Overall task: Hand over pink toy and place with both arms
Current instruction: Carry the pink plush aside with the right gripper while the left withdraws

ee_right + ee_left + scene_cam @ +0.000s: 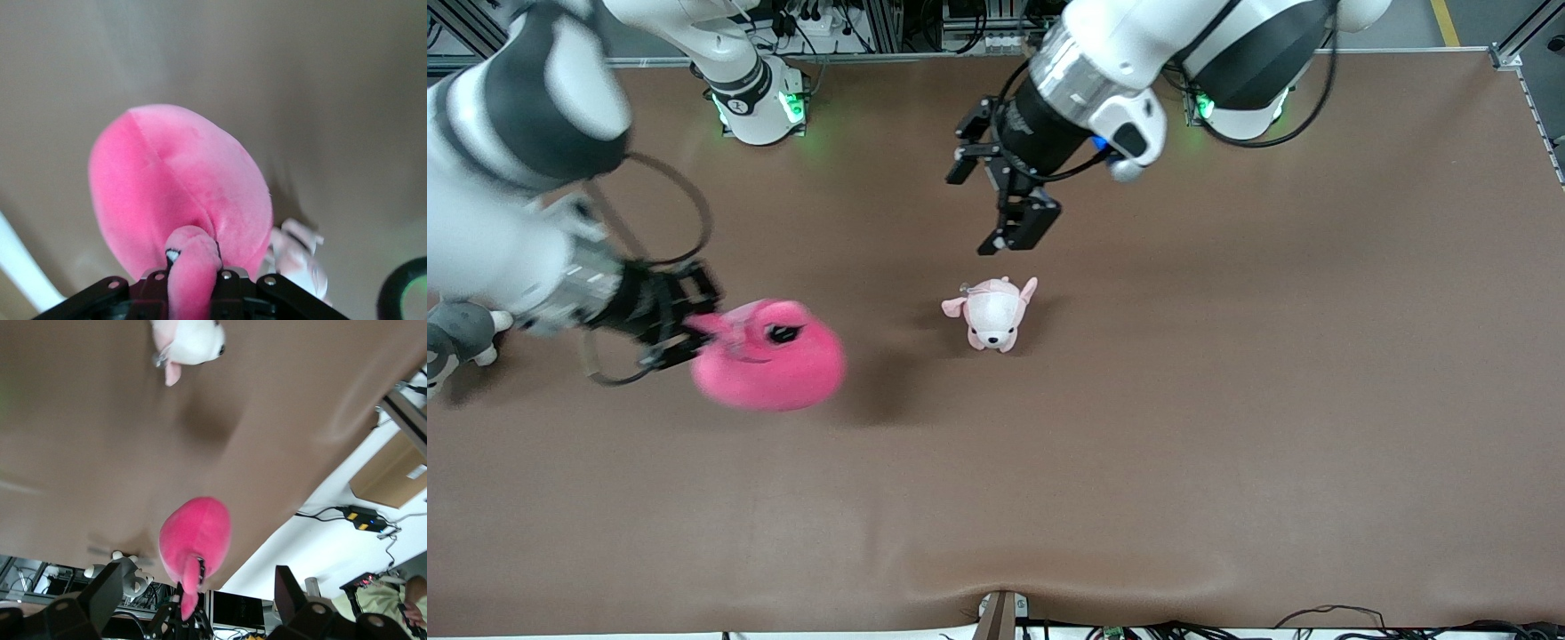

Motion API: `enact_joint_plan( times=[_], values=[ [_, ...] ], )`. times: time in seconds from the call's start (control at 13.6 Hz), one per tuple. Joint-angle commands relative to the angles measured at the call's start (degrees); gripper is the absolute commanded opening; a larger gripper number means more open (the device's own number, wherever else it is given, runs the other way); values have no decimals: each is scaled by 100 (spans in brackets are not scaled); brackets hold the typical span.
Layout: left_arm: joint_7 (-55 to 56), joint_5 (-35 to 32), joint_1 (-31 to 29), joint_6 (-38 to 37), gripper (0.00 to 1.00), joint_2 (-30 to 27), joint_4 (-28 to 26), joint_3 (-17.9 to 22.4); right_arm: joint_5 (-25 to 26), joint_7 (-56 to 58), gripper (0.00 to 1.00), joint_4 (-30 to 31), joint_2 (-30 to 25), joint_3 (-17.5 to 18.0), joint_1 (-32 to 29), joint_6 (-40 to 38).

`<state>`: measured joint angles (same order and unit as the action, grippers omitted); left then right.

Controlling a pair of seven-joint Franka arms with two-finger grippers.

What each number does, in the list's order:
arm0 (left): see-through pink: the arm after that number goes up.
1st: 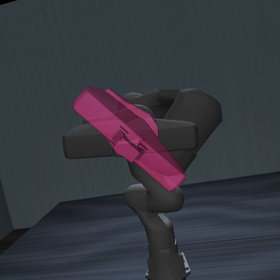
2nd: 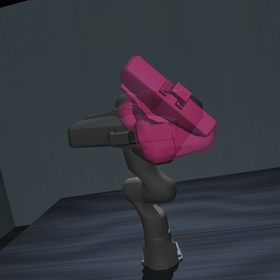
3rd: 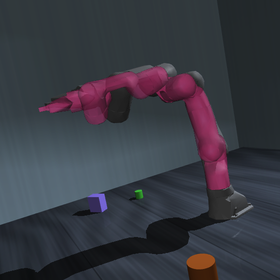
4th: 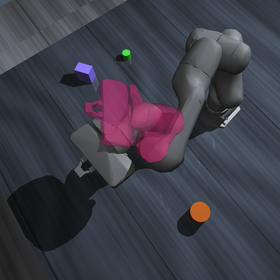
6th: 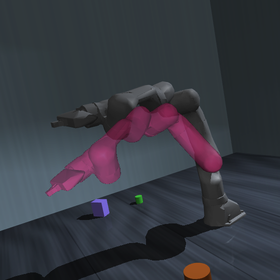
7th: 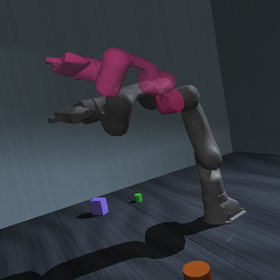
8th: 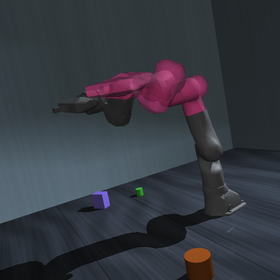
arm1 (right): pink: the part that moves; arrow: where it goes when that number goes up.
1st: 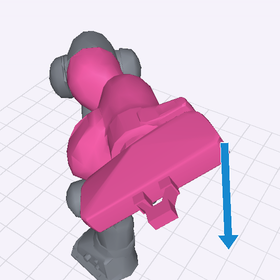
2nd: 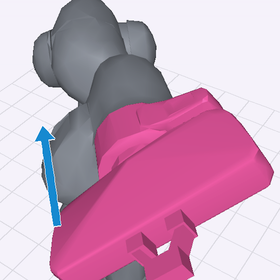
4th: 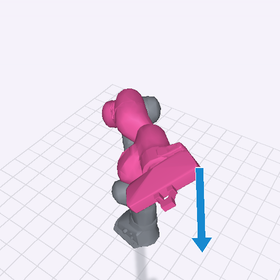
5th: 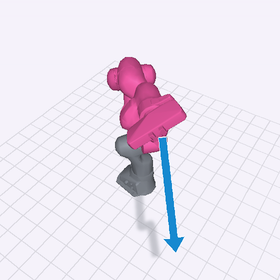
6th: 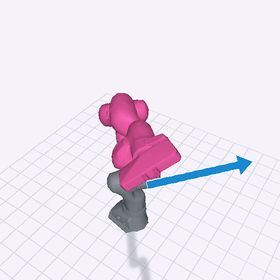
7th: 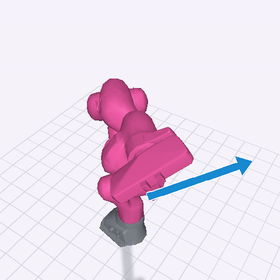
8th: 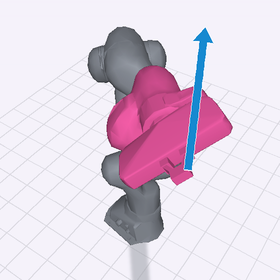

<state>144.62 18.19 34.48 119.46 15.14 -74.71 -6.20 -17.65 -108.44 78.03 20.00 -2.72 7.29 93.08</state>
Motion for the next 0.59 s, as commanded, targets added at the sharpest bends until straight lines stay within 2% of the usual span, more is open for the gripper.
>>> enact_joint_plan(
  times=[0.0,0.07,0.3,0.52],
  values=[
    [-941,-8,-326,-641,100,-256,-35,5,16,595,0,-78,442,131,-587,-481],
    [-1380,-8,-458,-913,100,-309,-35,14,16,883,0,-60,574,131,-780,-605],
    [-3496,-219,-705,-1696,100,-529,-70,23,16,2121,0,658,655,131,-1308,-651],
    [-5394,-465,-1135,-2512,100,-626,-70,22,-28,3249,0,1020,786,140,-2063,-642]
  ],
)
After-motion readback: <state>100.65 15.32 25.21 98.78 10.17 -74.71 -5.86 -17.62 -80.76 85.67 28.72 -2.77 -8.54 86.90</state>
